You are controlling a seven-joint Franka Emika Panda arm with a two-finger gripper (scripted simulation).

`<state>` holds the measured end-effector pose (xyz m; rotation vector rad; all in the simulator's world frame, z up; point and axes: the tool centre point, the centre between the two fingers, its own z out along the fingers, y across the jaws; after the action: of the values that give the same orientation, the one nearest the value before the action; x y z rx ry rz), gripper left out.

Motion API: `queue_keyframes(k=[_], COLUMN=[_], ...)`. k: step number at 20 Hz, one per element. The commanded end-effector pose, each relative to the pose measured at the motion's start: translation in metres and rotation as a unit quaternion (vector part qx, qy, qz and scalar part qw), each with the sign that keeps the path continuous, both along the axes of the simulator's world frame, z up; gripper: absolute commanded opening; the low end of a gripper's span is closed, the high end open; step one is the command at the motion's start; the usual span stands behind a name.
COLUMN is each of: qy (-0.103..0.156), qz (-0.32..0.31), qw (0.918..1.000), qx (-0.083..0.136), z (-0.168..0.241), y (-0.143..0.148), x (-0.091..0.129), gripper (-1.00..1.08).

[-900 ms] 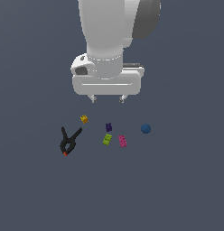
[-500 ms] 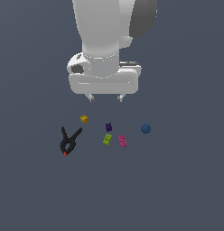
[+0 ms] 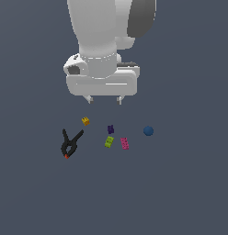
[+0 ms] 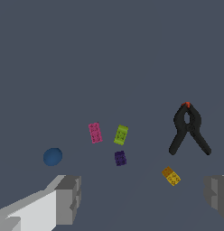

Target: Pick up a designated object from a clutter of objects.

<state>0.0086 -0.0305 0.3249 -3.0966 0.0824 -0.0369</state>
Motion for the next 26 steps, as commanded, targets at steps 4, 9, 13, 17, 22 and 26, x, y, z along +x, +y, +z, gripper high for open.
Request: queue_keyframes(k=[4,9,13,17,22,26], qy=[0.001,0.002,0.003,0.005,0.008,0.010], qz=[0.000,0.000,0.001,0.002,0.005,0.007], qw=[1.0000,1.0000,1.0000,0.9999,0.9998,0.9997], qx=[-0.002,-0.005,-0.009,-0.013,-0.018,-0.020], z=[-0.018,-0.049,-0.084,-0.130,-0.184,-0.217], y=[-0.015,-0.042,-0.073,-0.111,-0.154,-0.179], x=[0.007,0.016,0.023,0.026,0.021,0.014], gripper=[1.00,1.00,1.00,1.00,1.00,1.00])
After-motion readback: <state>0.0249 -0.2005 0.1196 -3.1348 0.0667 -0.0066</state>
